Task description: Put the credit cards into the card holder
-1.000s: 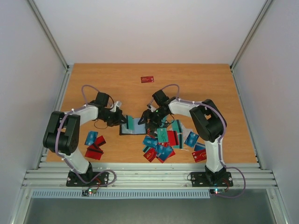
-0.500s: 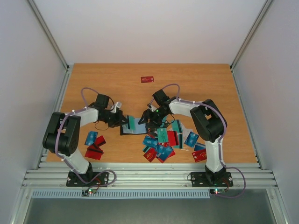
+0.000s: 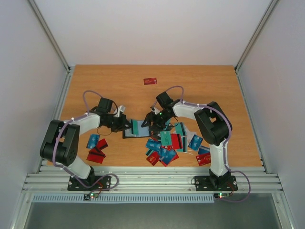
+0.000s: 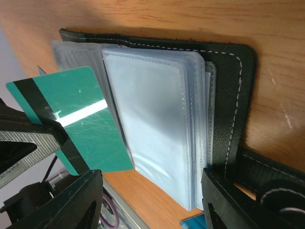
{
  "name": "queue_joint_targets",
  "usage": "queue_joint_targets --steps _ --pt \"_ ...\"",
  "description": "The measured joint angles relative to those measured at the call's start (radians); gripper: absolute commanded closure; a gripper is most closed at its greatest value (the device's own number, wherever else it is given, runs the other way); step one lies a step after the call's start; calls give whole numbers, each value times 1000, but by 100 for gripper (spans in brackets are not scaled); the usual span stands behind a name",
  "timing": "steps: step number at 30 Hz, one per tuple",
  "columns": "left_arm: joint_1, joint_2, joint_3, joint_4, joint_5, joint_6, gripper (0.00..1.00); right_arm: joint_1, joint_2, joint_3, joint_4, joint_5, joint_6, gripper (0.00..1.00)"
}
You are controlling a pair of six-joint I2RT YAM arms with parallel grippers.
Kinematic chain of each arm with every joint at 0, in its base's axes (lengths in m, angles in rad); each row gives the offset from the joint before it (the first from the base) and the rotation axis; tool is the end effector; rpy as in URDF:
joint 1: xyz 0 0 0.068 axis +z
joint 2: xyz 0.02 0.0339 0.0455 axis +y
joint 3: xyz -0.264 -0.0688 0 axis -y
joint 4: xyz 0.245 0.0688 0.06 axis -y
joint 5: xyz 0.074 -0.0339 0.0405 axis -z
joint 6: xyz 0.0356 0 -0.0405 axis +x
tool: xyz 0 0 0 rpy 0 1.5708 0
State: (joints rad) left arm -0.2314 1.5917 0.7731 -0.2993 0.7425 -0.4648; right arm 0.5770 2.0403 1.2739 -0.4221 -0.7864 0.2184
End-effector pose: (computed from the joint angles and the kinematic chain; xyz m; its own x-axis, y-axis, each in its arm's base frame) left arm 0.2676 -0.0878 0.1494 -0.9872 -0.1067 -0.1186 0.0162 0.6728 -0.7396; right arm 0.3169 0.2363 0.1302 -0.8906 -0.3970 -0.2219 -0.4238 0.5470 0.7219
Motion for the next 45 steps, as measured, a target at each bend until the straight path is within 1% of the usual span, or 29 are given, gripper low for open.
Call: queue_joint_targets --steps 13,22,30,45 --pt "-6 5 -25 7 -17 -45 100 -2 -9 -24 31 0 0 42" --pt "-5 51 -47 79 29 -71 100 -3 -13 -33 41 -1 0 43" --pt "-5 71 -45 95 51 -70 100 -11 -13 -33 34 -4 -6 43" --pt "-6 119 70 -22 31 -5 100 -13 -13 -40 45 -19 -13 43"
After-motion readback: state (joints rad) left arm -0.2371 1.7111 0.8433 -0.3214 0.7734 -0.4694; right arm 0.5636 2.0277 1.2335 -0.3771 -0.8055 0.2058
